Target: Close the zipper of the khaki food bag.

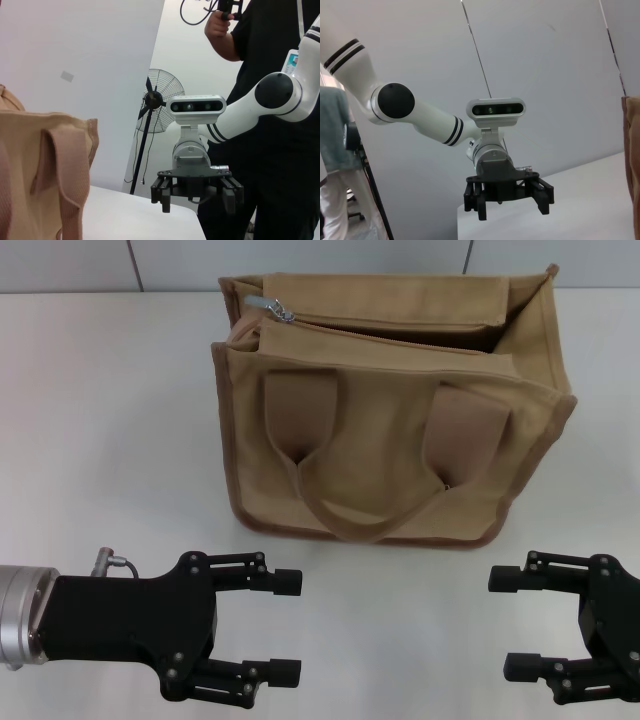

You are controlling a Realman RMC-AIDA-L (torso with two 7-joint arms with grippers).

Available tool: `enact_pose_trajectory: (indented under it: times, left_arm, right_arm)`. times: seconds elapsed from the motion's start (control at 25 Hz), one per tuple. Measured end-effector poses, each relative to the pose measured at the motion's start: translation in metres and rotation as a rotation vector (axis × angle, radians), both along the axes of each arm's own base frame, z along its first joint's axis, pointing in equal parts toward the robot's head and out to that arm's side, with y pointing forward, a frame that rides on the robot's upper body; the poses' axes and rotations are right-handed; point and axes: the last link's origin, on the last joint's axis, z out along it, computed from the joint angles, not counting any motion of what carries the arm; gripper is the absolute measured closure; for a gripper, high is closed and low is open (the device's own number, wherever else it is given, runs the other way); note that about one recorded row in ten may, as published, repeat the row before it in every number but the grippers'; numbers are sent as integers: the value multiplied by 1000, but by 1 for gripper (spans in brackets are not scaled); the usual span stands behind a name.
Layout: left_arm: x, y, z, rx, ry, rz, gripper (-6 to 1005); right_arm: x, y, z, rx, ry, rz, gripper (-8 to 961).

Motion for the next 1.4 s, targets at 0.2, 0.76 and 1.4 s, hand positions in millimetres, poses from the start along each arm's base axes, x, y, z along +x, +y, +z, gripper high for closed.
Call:
enact_pose_trajectory:
  times: [0.2,0.76,1.4]
  left_arm:
    - [0,0,0,1,0,-1,207]
    - [0,1,0,6,1,-8,209]
    - [-36,11,45,465,-96,196,211]
  right_arm:
    - [-1,1,-1,0,2,4,165]
    - [-3,3,-1,1,4,10,165]
    - [-1,0,-1,1,4,1,165]
